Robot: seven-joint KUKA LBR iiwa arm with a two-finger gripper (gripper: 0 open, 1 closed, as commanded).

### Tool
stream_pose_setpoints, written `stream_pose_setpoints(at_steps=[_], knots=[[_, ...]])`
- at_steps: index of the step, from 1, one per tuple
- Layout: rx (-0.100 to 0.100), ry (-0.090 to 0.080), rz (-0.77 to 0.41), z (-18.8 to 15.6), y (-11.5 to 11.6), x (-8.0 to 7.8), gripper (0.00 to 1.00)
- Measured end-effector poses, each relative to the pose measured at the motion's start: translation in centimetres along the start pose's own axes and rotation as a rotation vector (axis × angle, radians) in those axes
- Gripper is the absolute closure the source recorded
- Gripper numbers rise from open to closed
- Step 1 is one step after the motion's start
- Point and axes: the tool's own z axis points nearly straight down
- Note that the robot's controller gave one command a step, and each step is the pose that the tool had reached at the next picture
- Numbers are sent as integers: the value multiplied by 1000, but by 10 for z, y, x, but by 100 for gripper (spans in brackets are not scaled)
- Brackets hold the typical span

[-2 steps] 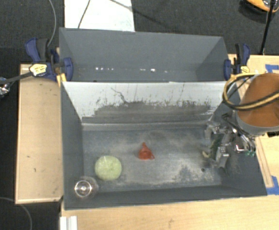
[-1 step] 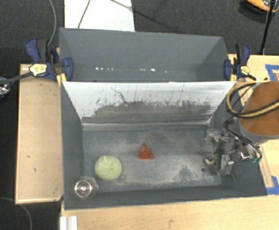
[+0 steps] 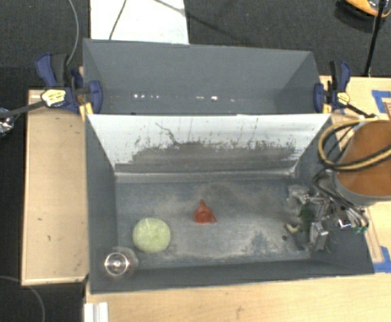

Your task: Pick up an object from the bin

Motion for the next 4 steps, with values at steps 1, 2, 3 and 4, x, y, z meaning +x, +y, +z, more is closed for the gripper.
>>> stream_pose_setpoints(at_steps=[1,2,3,4], knots=[[3,-1,107,4,-9,-26,100],[3,-1,107,4,-9,-26,100],[0,4,107,-49,4,-22,100],[2,1,113,-110,3,-30,100]])
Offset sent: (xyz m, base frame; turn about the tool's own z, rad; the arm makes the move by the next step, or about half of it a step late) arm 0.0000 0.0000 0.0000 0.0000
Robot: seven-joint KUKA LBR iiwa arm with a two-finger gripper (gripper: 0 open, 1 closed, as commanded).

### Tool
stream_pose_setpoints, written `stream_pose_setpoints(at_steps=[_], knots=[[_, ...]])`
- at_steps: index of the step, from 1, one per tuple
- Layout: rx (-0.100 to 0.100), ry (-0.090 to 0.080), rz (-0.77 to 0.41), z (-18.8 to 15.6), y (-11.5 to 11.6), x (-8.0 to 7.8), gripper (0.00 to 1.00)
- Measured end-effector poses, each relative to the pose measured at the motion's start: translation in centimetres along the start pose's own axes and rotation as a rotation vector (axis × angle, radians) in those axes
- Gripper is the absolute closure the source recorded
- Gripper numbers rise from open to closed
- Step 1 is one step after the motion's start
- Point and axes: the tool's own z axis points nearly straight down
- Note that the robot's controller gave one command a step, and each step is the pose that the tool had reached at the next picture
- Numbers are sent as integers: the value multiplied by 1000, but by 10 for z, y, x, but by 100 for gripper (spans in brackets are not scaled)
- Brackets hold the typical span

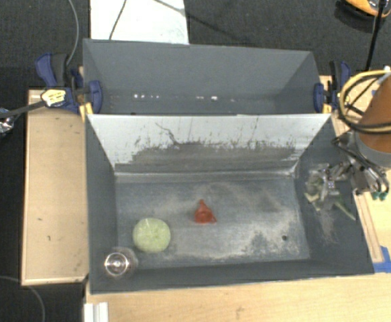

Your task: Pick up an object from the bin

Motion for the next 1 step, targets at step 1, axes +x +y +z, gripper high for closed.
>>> stream_pose_setpoints(at_steps=[1], knots=[[0,0,-7,-39,6,-12,100]])
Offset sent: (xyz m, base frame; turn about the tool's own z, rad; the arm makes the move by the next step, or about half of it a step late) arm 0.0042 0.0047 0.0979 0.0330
